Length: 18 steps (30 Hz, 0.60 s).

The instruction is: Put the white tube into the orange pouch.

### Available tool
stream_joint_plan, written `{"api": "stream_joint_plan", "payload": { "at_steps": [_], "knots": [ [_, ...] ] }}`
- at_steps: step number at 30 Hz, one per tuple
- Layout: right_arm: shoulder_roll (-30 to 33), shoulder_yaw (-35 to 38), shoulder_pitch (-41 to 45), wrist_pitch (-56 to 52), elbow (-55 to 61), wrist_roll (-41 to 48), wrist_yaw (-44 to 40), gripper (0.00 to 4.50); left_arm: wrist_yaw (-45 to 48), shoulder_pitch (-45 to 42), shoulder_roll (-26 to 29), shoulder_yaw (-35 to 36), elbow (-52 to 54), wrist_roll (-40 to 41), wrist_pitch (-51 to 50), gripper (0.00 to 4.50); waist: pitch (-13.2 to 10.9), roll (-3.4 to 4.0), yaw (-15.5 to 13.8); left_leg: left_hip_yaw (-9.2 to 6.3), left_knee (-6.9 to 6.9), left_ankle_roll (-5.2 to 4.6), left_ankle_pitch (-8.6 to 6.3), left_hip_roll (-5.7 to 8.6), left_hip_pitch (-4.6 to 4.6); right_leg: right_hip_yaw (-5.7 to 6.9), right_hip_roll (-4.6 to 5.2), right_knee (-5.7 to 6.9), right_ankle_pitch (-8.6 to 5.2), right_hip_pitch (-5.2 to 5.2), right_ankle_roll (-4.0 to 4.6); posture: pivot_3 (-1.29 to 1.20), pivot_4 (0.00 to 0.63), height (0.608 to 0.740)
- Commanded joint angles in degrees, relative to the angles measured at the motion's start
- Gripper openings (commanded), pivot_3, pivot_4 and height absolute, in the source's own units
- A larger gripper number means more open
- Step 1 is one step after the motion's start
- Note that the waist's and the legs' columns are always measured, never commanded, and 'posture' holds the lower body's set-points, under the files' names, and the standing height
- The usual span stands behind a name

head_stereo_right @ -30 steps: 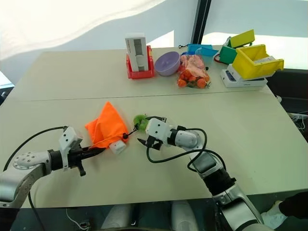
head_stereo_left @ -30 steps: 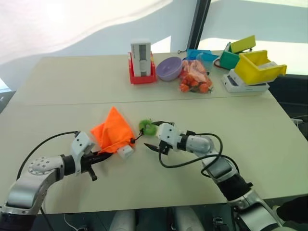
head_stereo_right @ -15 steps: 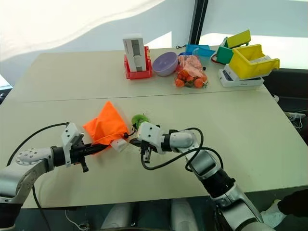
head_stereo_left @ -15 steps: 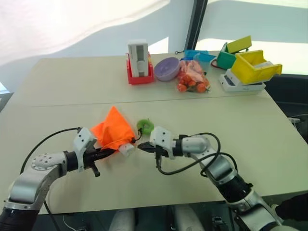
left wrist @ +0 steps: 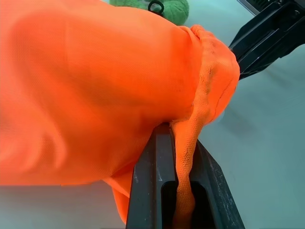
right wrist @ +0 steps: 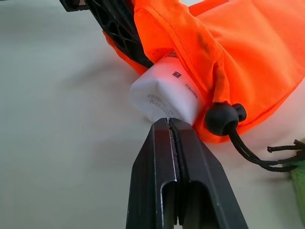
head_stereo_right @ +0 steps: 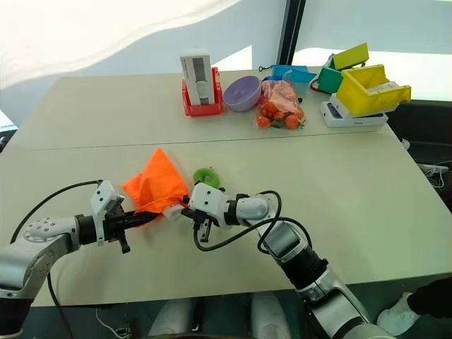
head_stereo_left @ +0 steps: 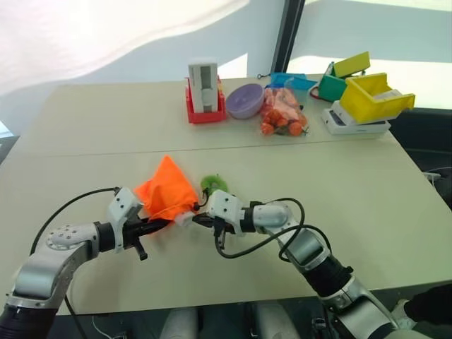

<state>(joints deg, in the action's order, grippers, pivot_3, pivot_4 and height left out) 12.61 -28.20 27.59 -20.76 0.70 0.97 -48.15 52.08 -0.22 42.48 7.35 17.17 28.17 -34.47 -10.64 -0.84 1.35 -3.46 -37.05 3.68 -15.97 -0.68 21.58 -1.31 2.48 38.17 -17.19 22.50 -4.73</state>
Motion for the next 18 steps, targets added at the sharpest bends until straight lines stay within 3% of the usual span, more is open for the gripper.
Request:
{"api": "stream_joint_plan", "payload": {
  "at_steps": [1, 6, 10, 18],
  "knots": [
    [-4.50, 0.46, 2.95, 1.75, -2.11, 0.65, 2.13, 0.01, 0.36, -0.37, 0.05, -0.67, 2.19, 0.67, 0.25, 0.00, 0.00, 0.01, 0.03, 0.00, 0.01, 0.00, 0.00, 0.00, 0.00, 0.00, -0.01, 0.01, 0.00, 0.01, 0.01, 0.00, 0.150, 0.740],
    [-7.78, 0.54, 4.80, 3.58, -6.38, -1.71, 6.16, 0.01, 0.23, -0.13, 0.20, -0.83, 2.41, 0.65, 0.24, 0.00, -0.01, 0.01, -0.06, -0.01, 0.01, 0.00, 0.00, -0.02, 0.01, 0.00, -0.01, 0.03, 0.01, 0.03, 0.01, 0.00, 0.150, 0.740],
    [-6.89, 1.21, 3.74, 3.90, -5.01, -1.92, 6.72, 0.01, 0.06, 0.99, 0.39, -0.69, 3.00, 0.41, 0.37, 0.00, -0.01, 0.01, -0.17, 0.00, 0.01, 0.00, 0.00, 0.00, 0.03, 0.00, 0.05, 0.00, 0.00, 0.03, 0.01, 0.00, 0.150, 0.740],
    [5.22, 5.73, -3.11, 0.97, 7.63, 1.80, 0.71, 0.01, 1.27, 4.52, 3.51, 0.10, 0.56, -2.77, 3.79, 0.00, -0.02, 0.04, -0.18, 0.01, 0.02, 0.00, 0.00, 0.00, 0.06, 0.00, 0.07, -0.07, 0.00, 0.02, 0.01, 0.00, 0.150, 0.740]
  ]
}}
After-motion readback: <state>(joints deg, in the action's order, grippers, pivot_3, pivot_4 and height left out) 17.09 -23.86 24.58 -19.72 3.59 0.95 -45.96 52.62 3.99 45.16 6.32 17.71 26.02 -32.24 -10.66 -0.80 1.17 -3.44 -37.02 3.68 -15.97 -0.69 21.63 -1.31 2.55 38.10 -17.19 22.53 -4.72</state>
